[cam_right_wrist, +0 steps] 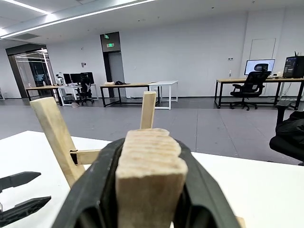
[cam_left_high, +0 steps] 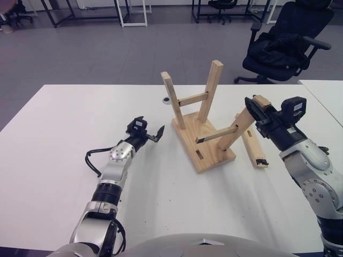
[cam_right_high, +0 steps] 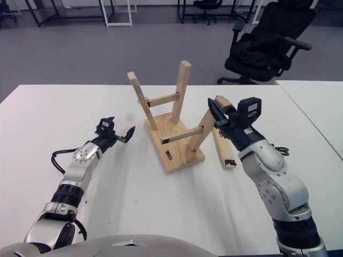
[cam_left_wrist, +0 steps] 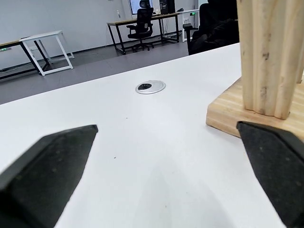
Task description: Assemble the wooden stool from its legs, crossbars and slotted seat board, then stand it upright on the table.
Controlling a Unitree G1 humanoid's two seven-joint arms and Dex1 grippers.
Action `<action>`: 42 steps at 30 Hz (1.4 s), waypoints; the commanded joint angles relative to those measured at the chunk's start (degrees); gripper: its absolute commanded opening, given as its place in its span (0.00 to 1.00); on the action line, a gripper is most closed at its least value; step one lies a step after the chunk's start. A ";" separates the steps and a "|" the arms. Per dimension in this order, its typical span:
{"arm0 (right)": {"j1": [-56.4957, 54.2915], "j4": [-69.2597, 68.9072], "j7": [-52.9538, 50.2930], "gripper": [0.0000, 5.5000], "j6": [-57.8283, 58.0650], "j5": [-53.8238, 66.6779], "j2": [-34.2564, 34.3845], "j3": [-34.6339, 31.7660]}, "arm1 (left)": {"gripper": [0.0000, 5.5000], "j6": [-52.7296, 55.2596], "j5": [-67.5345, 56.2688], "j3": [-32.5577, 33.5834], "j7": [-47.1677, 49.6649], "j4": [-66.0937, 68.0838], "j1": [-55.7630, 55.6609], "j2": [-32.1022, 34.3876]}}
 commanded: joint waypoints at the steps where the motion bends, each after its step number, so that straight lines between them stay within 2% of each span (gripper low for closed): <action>1: 3.02 4.87 1.27 0.21 10.76 -7.27 -2.84 6.49 | 0.98 -0.47 1.20 -0.81 0.27 -5.74 5.34 -0.27; 5: -3.09 4.30 -1.54 0.21 18.08 -3.76 -2.37 7.18 | 0.98 1.93 1.22 -1.63 0.37 -12.39 9.17 -0.34; 8: -10.51 5.06 -4.72 0.21 23.21 1.36 0.00 5.31 | 0.98 3.18 1.23 -2.02 0.52 -14.26 8.78 -0.82; 13: -16.14 5.91 -7.43 0.21 23.75 4.27 4.29 -0.12 | 0.98 3.96 2.86 -2.76 0.43 -15.75 7.90 0.17; 17: -18.74 3.96 -5.85 0.21 24.06 4.83 6.59 -1.77 | 0.98 5.55 2.70 -0.59 1.71 -18.76 8.80 0.83; 22: -22.48 3.39 -3.17 0.40 21.97 2.50 7.16 -4.16 | 0.98 8.21 2.00 0.57 2.79 -23.99 12.88 0.84; 26: -28.68 3.76 -0.70 0.54 21.55 4.40 5.54 -8.85 | 0.98 10.22 1.73 1.48 2.76 -26.33 13.30 1.27; 28: -31.40 8.34 0.14 0.60 19.40 3.92 4.07 -13.76 | 0.98 11.36 1.13 3.00 3.25 -28.15 13.61 1.61; 30: -30.79 18.07 -2.10 0.60 18.51 -0.68 3.17 -17.00 | 0.98 12.51 0.14 4.66 3.86 -30.41 14.36 1.42; 33: -23.37 27.14 -0.50 0.60 18.49 -10.96 1.45 -10.85 | 0.98 14.30 -1.81 6.44 4.86 -32.43 14.54 0.39; 36: -14.80 27.48 5.54 0.60 21.13 -12.93 3.99 -4.11 | 0.98 15.31 -2.23 6.82 4.03 -32.12 14.06 1.39; 42: -8.12 27.33 5.70 0.60 23.31 -17.90 7.07 -1.16 | 0.98 16.99 -1.67 5.28 2.31 -32.97 13.45 3.08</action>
